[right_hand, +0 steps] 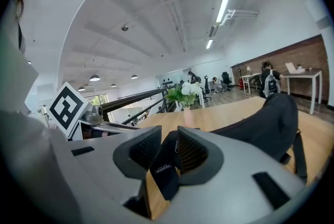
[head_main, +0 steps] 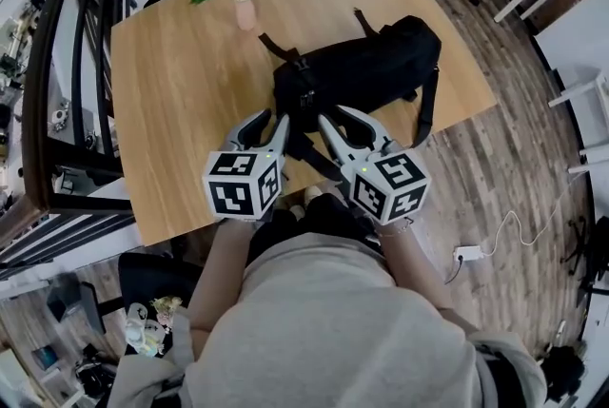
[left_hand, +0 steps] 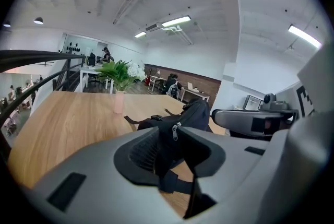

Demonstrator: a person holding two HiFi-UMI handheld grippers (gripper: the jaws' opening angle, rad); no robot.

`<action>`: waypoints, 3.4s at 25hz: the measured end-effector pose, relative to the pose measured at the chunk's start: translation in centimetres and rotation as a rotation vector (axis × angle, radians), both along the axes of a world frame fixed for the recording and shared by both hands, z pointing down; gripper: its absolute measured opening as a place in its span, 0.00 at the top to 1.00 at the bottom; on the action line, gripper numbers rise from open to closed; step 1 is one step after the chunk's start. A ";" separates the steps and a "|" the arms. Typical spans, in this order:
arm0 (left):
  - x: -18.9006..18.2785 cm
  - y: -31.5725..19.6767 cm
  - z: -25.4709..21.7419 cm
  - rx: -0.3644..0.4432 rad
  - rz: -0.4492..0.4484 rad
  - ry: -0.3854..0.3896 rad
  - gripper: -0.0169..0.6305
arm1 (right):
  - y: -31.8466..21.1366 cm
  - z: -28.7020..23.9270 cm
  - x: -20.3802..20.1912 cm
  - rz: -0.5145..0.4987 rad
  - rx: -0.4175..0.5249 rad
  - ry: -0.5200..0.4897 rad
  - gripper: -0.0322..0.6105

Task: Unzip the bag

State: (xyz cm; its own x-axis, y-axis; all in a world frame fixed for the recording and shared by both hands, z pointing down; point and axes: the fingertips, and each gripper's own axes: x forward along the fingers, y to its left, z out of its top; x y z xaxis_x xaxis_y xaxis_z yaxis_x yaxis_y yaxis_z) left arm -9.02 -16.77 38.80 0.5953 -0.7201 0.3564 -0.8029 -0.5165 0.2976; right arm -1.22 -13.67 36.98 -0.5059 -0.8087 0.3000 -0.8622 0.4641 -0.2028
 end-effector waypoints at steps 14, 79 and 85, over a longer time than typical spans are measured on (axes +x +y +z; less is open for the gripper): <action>0.4 -2.2 2.5 -0.114 -0.033 0.064 0.72 | -2.6 0.6 -0.7 -0.135 -0.027 0.061 0.85; 2.6 -3.2 3.5 -0.160 0.027 0.150 0.88 | -6.1 6.4 -2.0 -0.632 0.469 1.074 0.72; 2.6 -3.3 3.4 -0.159 0.034 0.155 0.88 | -6.7 6.6 -1.5 -0.656 0.550 1.196 0.77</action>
State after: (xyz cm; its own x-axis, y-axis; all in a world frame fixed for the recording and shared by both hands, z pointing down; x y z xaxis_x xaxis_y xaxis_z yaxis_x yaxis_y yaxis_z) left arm -6.43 -20.10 42.19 0.6751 -0.6406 0.3658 -0.7239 -0.4797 0.4959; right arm -2.74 -20.40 43.54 -0.4968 -0.6853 0.5325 0.0049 0.6114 0.7913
